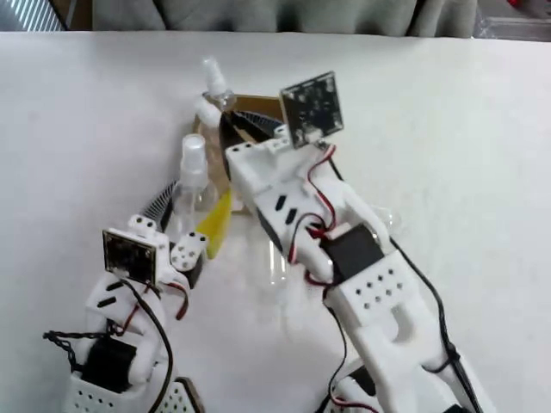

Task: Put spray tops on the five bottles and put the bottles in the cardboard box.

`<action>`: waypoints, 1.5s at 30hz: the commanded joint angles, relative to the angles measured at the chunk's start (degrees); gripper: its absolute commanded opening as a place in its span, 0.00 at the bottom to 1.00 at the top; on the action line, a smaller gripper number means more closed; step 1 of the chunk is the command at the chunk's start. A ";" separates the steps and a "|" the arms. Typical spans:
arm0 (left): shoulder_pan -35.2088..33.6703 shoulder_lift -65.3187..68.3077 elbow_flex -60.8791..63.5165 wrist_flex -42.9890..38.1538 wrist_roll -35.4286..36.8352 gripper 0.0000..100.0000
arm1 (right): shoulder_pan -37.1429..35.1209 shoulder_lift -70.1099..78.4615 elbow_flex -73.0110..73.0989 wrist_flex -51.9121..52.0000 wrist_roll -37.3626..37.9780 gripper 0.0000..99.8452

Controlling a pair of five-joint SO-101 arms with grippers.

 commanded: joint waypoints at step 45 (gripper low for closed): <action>-0.84 -0.84 1.32 -4.57 0.88 0.02 | 0.13 -22.20 13.01 12.79 10.02 0.01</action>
